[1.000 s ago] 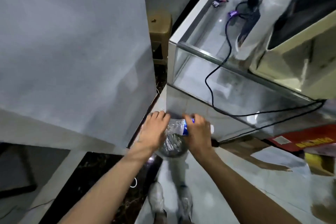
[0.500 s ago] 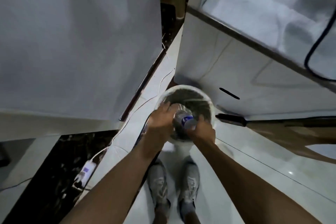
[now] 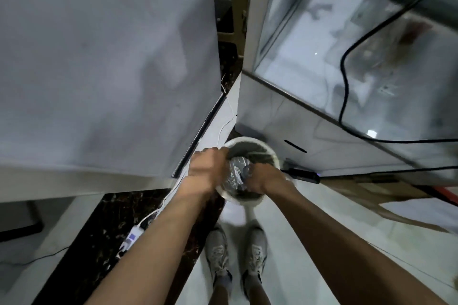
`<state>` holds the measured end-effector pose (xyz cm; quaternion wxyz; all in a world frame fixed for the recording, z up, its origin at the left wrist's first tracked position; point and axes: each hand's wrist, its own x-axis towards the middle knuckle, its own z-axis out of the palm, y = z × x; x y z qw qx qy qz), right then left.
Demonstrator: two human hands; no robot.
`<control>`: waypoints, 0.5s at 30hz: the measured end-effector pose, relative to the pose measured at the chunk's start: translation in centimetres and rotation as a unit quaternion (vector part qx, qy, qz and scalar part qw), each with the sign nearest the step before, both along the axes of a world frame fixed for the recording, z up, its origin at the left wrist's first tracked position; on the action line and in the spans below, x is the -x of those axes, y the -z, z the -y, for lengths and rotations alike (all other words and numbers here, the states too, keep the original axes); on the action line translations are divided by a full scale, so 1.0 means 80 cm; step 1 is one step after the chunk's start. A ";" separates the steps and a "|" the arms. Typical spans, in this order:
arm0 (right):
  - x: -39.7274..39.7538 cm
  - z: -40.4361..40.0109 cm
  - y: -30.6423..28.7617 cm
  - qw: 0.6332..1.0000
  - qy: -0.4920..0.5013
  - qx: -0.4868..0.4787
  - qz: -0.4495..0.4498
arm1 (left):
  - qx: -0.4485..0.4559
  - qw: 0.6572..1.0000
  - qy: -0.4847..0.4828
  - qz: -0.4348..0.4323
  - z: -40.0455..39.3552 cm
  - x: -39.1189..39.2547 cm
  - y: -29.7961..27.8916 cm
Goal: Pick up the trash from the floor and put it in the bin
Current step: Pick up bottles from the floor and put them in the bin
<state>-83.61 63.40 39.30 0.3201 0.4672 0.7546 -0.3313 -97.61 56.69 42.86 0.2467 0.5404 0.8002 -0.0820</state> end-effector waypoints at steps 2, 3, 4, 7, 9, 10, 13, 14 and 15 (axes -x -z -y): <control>-0.004 -0.002 -0.068 0.999 -0.029 -0.007 -0.027 | -0.022 1.000 -0.001 -0.008 0.004 0.000 -0.067; -0.006 0.000 -0.102 0.997 -0.046 -0.034 -0.053 | -0.029 0.999 -0.002 -0.017 0.006 -0.001 -0.099; -0.011 0.003 -0.142 0.991 -0.066 -0.077 -0.083 | -0.036 0.999 -0.001 -0.023 0.008 -0.003 -0.135; -0.032 0.017 -0.251 0.970 -0.081 -0.169 -0.155 | -0.075 0.996 0.001 -0.044 0.015 -0.014 -0.239; -0.045 0.026 -0.310 0.966 -0.063 -0.187 -0.164 | -0.112 0.992 0.005 -0.061 0.021 -0.023 -0.298; -0.055 0.032 -0.341 0.969 -0.046 -0.186 -0.158 | -0.131 0.989 0.013 -0.067 0.026 -0.032 -0.326; -0.087 0.053 -0.430 0.969 0.014 -0.191 -0.159 | -0.165 0.983 0.049 -0.061 0.044 -0.059 -0.410; -0.101 0.064 -0.455 0.963 0.031 -0.209 -0.167 | -0.170 0.982 0.056 -0.054 0.051 -0.067 -0.432; -0.115 0.075 -0.476 0.956 0.055 -0.229 -0.174 | -0.177 0.981 0.065 -0.051 0.057 -0.073 -0.448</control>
